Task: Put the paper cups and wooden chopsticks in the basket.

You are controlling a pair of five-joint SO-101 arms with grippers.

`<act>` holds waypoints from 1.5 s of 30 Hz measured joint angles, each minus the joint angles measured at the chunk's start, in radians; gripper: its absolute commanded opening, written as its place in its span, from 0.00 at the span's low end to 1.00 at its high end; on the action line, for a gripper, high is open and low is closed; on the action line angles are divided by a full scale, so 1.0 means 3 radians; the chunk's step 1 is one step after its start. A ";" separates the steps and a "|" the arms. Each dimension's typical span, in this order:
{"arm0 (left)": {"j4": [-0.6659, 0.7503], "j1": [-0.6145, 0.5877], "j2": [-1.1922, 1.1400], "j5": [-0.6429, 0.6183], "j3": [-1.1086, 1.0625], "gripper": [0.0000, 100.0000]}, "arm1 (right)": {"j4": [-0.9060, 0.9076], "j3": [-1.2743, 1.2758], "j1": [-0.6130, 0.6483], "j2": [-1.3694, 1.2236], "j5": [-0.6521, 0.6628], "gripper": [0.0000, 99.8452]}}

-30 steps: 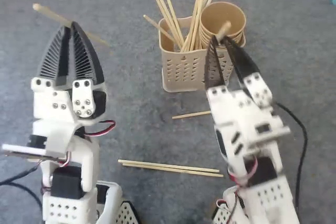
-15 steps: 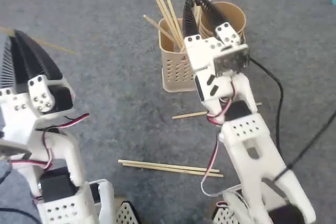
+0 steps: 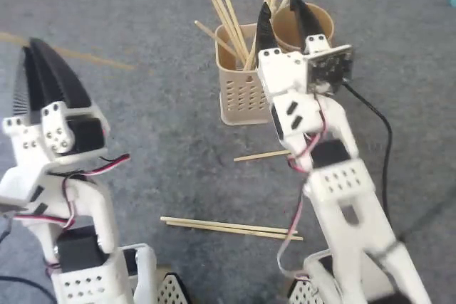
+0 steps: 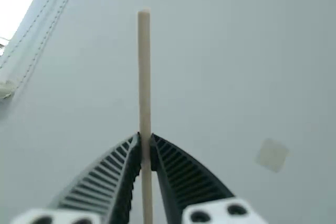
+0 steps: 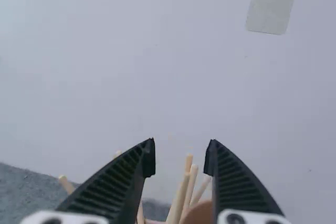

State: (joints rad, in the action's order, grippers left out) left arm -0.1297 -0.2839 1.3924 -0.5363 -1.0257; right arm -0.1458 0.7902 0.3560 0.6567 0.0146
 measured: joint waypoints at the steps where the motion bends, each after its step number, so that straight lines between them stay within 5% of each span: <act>1: 0.0036 0.0061 -0.0056 -0.0015 0.0061 0.01 | 0.0271 0.0000 0.0000 0.0215 0.0000 0.17; 8: 0.0097 0.0588 -0.0997 0.0000 0.0854 0.01 | 0.2271 0.0000 0.0005 0.1892 -0.0031 0.10; 13: 0.0133 0.1207 -0.1959 0.0384 0.1493 0.01 | 0.3647 -0.0015 -0.0174 0.2905 -0.0031 0.10; 20: 0.0747 0.1713 -0.2956 0.0941 0.1647 0.01 | 0.4823 -0.0056 -0.0522 0.3463 -0.0031 0.10; 35: 0.1304 0.1851 -0.3698 0.1146 0.1309 0.02 | 0.5186 0.0205 -0.1013 0.3483 0.0143 0.10; 41: 0.1110 0.1851 -0.3723 0.1146 0.1309 0.22 | 0.5191 0.0225 -0.1074 0.3483 0.0281 0.10; 45: 0.0736 0.1862 -0.3713 0.1146 0.1309 0.25 | 0.5191 0.0414 -0.1074 0.3483 0.0292 0.10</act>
State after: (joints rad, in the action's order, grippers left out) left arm 0.0913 0.2746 0.2785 -0.1926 -0.6329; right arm 1.4116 0.9145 0.0338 1.7016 0.1020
